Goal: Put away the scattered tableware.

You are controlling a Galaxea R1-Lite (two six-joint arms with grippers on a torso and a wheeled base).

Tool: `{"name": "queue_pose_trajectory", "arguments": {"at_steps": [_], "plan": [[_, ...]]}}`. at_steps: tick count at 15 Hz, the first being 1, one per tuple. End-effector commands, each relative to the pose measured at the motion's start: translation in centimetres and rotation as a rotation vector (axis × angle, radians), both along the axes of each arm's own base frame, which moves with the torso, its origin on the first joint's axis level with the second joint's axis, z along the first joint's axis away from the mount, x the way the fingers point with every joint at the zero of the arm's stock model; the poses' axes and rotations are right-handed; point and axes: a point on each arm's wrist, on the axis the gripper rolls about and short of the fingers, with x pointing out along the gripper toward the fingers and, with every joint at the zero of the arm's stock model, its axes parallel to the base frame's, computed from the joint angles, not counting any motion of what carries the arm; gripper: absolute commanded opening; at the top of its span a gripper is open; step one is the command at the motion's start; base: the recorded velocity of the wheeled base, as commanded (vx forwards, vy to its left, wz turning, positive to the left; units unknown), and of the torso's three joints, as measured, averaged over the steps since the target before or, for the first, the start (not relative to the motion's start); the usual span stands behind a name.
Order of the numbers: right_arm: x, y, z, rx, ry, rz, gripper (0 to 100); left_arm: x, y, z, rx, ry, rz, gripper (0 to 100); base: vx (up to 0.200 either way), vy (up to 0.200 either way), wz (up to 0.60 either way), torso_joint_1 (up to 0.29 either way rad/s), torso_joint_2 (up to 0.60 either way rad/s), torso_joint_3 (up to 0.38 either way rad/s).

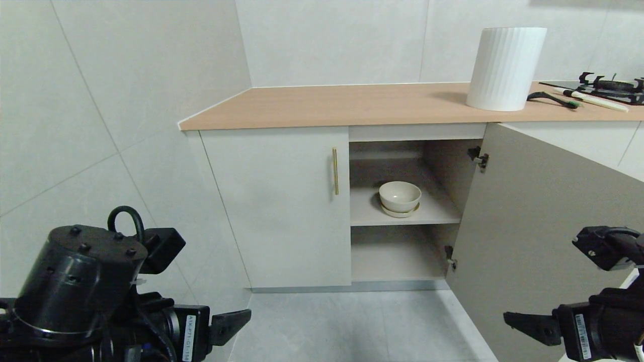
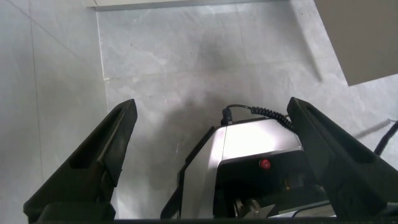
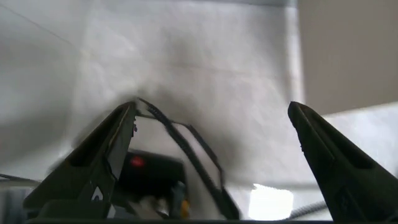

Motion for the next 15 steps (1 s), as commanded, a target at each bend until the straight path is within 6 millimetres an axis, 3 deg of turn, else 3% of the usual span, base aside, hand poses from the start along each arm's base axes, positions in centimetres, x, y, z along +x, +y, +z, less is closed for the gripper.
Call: {"name": "queue_pose_trajectory", "arguments": {"at_steps": [1,6,13,15], "plan": [[-0.5,-0.3,0.5,-0.009,-0.015,0.005,100,0.0,0.0,0.0,0.004,0.001,-0.001,100,0.000,0.000,0.00,0.000,0.00,0.000],[-1.5,-1.7,0.8,-0.096,0.024,0.007,100,0.0,0.0,-0.1,0.005,0.002,-0.003,100,0.000,-0.200,0.00,0.004,0.00,0.004],[-4.5,-4.0,2.3,-0.215,0.066,0.046,100,0.1,-0.1,-0.5,0.017,0.018,-0.003,100,0.000,-0.200,0.00,0.002,0.00,0.003],[-4.4,-4.5,2.5,-0.221,0.058,0.000,100,0.1,-0.1,-0.5,0.018,0.018,-0.004,100,0.000,0.000,0.00,0.000,0.00,0.000]]}}
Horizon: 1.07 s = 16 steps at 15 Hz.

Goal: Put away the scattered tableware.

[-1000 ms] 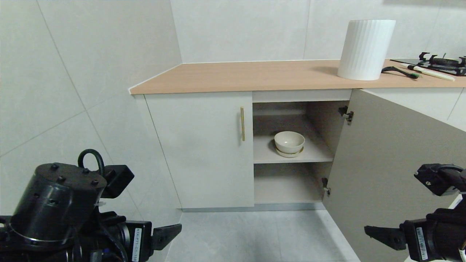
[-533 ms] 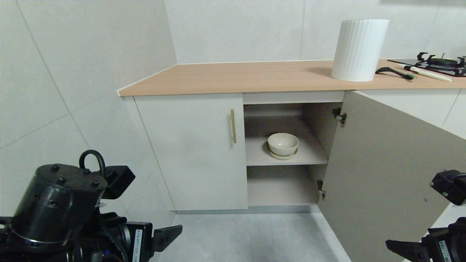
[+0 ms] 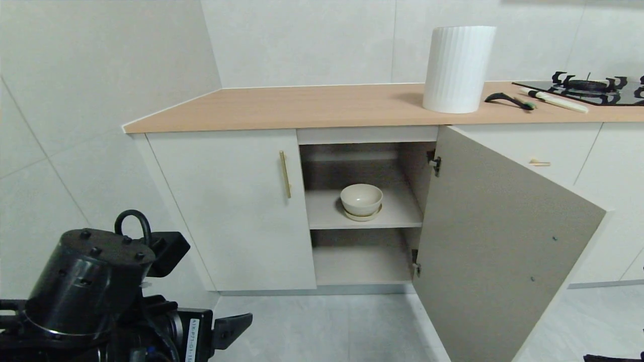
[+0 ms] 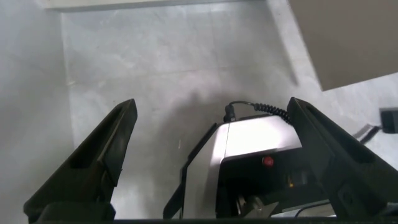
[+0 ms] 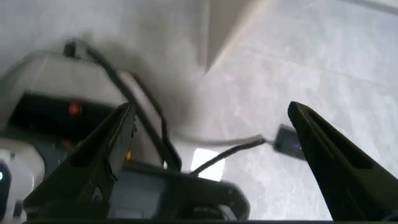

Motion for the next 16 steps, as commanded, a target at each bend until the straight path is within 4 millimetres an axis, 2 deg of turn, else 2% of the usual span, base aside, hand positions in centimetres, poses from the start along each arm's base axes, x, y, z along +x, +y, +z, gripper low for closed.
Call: {"name": "queue_pose_trajectory", "arguments": {"at_steps": [1,5,13,16], "plan": [[0.3,-0.9,1.1,0.002,-0.050,-0.088,100,0.0,0.0,-0.1,0.003,0.002,0.001,100,0.000,0.000,0.00,0.000,0.00,0.000],[2.2,-2.8,2.7,0.019,-0.096,-0.300,100,0.0,0.0,-0.1,0.004,0.005,0.000,100,0.000,0.000,0.00,0.000,0.00,0.000],[6.9,-6.4,2.7,0.028,-0.217,-0.567,100,0.0,0.0,-0.2,0.006,0.009,-0.001,100,0.000,0.000,0.00,0.000,0.00,0.000],[8.0,-7.1,2.3,0.034,-0.229,-0.601,100,-0.1,0.1,-0.3,0.007,0.013,-0.002,100,0.000,0.000,0.00,0.000,0.00,0.000]]}}
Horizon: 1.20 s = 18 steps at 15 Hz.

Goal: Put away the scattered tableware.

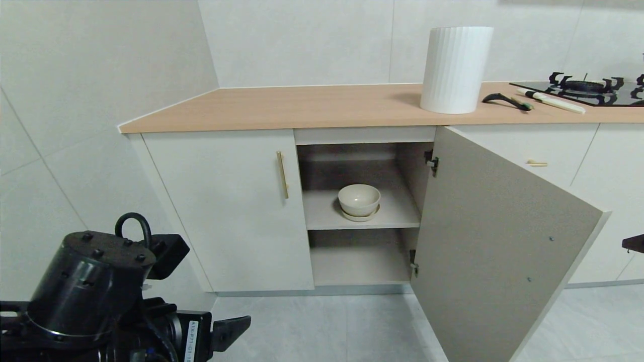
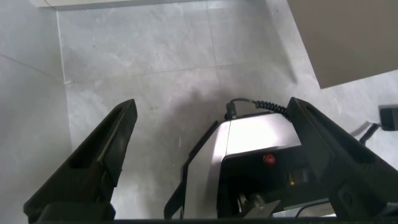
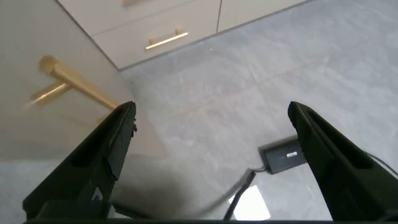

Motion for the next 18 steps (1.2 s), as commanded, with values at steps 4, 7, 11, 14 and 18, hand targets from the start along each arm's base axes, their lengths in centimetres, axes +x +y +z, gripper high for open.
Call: {"name": "queue_pose_trajectory", "arguments": {"at_steps": [4,7,11,14,18], "plan": [[3.3,-0.7,-2.2,0.075,0.016,-0.059,100,0.0,0.0,0.0,0.000,0.002,-0.002,100,0.000,0.000,0.00,0.000,0.00,0.000],[5.2,-0.4,-4.7,0.098,0.036,-0.054,100,0.0,0.0,0.0,0.000,0.002,-0.003,100,0.000,0.000,0.00,0.000,0.00,0.000],[6.7,1.3,-6.4,0.169,0.052,-0.035,100,-0.1,-0.1,-0.1,0.001,0.003,-0.005,100,0.000,0.000,0.00,0.000,0.00,0.000],[6.5,2.5,-6.4,0.190,0.050,-0.003,100,-0.1,-0.1,-0.1,0.002,0.002,-0.005,100,0.000,0.000,0.00,0.000,0.00,0.000],[6.4,3.9,-6.6,0.225,0.046,0.025,100,-0.1,-0.1,-0.1,0.002,0.002,-0.005,100,0.000,0.000,0.00,0.000,0.00,0.000]]}}
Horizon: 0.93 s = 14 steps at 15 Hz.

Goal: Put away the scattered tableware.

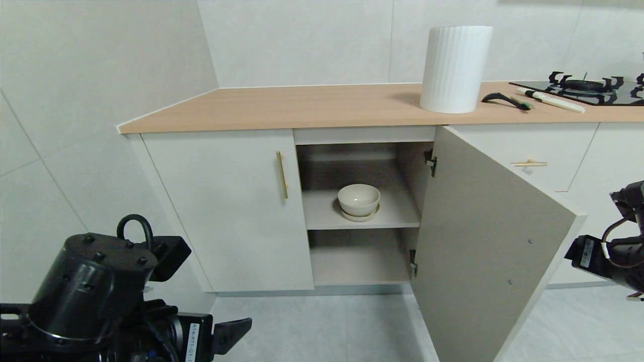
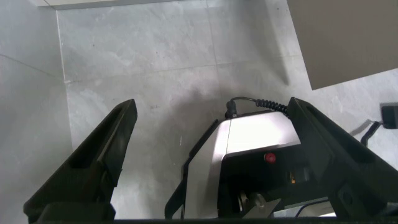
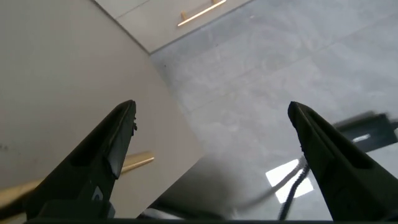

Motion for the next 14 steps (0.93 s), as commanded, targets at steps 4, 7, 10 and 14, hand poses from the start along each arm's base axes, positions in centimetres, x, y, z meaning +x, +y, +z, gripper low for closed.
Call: {"name": "queue_pose_trajectory", "arguments": {"at_steps": [4,7,10,14], "plan": [[0.3,2.2,-0.8,0.051,0.022,0.049,100,0.0,0.0,0.1,-0.002,-0.003,0.000,100,0.000,0.000,0.00,0.000,0.00,0.000],[0.3,3.8,-1.1,0.091,0.026,0.076,100,0.0,0.0,0.1,-0.001,-0.003,-0.001,100,0.000,0.000,0.00,0.000,0.00,0.000],[0.3,5.1,-1.4,0.114,0.037,0.104,100,0.0,0.0,0.1,-0.001,-0.003,-0.004,100,0.000,0.000,0.00,0.000,0.00,0.000],[-0.3,6.9,-1.8,0.147,0.018,0.161,100,-0.1,0.0,0.1,-0.003,-0.006,-0.003,100,0.000,0.000,0.00,0.000,0.00,0.000]]}}
